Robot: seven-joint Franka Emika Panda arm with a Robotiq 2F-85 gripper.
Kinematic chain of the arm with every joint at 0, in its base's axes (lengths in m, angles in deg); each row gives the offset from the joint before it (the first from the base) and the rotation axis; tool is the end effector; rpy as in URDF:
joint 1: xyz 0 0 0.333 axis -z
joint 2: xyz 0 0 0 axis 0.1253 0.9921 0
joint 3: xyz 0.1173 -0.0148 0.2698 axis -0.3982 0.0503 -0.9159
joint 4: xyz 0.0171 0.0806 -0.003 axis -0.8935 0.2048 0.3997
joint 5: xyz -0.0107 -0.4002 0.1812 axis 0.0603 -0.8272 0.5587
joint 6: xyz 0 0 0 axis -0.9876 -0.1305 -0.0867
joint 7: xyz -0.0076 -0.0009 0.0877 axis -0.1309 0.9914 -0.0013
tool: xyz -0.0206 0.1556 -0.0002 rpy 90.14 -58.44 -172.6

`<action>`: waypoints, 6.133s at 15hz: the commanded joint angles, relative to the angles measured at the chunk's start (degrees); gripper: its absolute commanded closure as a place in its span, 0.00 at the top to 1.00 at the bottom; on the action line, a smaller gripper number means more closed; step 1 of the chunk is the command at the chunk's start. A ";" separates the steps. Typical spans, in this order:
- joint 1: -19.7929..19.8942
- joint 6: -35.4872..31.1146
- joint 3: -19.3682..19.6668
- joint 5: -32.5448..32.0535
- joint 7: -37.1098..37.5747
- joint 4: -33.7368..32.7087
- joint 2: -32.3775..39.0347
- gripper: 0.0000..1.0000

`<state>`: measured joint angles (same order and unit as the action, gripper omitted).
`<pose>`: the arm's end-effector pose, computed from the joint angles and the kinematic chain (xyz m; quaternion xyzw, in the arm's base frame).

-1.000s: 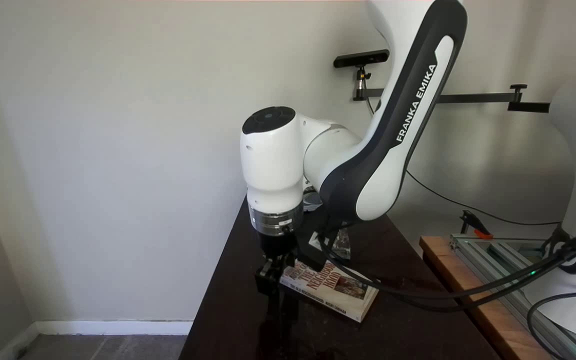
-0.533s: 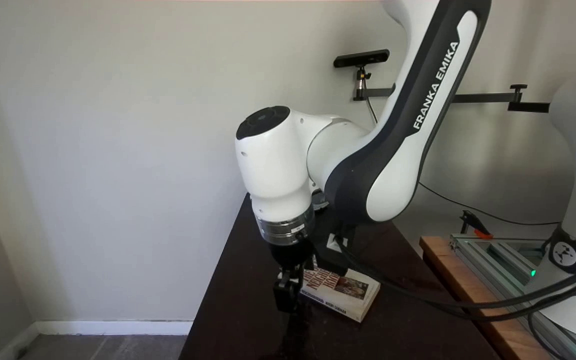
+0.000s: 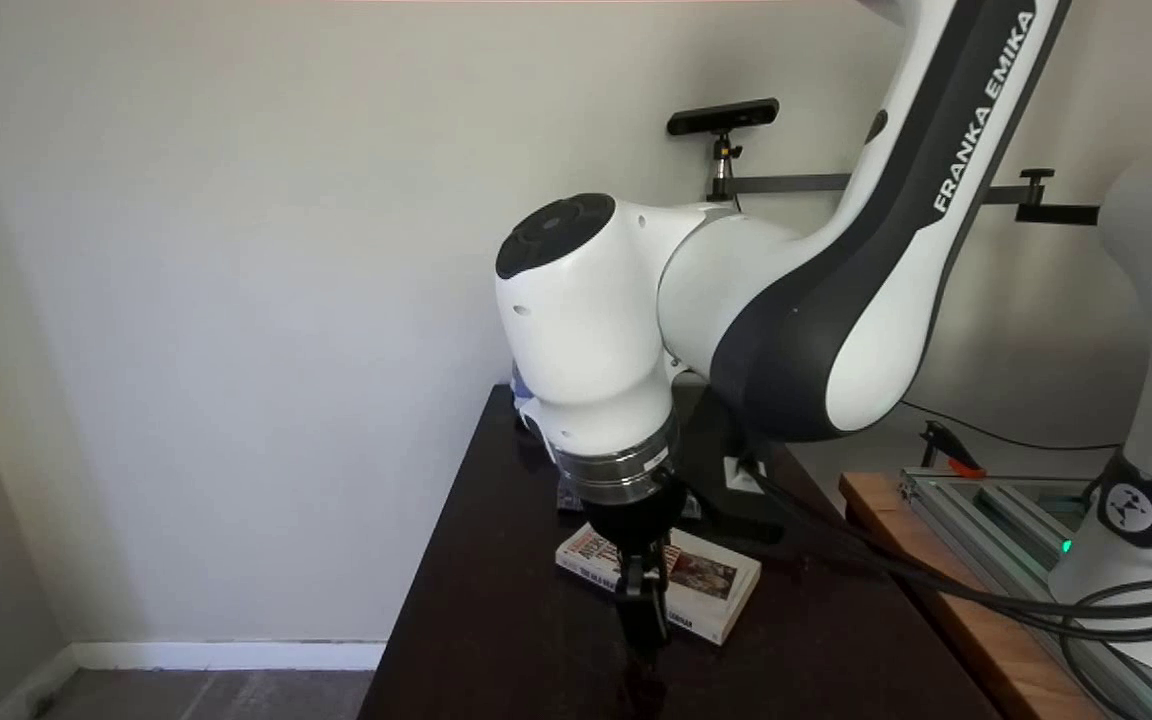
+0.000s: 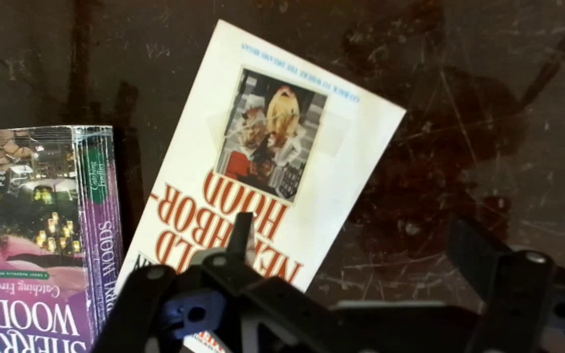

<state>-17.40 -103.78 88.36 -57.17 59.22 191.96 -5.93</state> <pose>0.4656 0.0348 0.0583 0.9803 -0.0608 -0.0995 0.1595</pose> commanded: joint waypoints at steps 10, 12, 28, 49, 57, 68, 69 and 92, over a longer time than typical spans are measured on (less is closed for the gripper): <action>-0.67 -4.29 -0.74 -10.75 -11.10 6.06 -2.19 1.00; -0.65 -5.40 -0.77 -12.34 -11.58 6.43 -1.82 1.00; 0.04 -6.51 -0.60 -20.67 -11.54 6.94 0.73 1.00; 0.32 -6.62 0.09 -20.15 -10.33 6.79 0.42 0.02; 3.26 -6.59 0.45 -15.97 -8.68 7.64 -5.60 0.71; 9.64 -10.64 3.91 -1.56 -6.16 7.62 -7.23 1.00; 9.77 -10.71 4.15 0.35 -5.27 7.82 -7.31 1.00; 14.21 -47.74 3.44 34.21 14.79 19.68 -3.38 1.00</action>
<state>-6.68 -147.34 96.44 -26.04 72.23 211.42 -10.64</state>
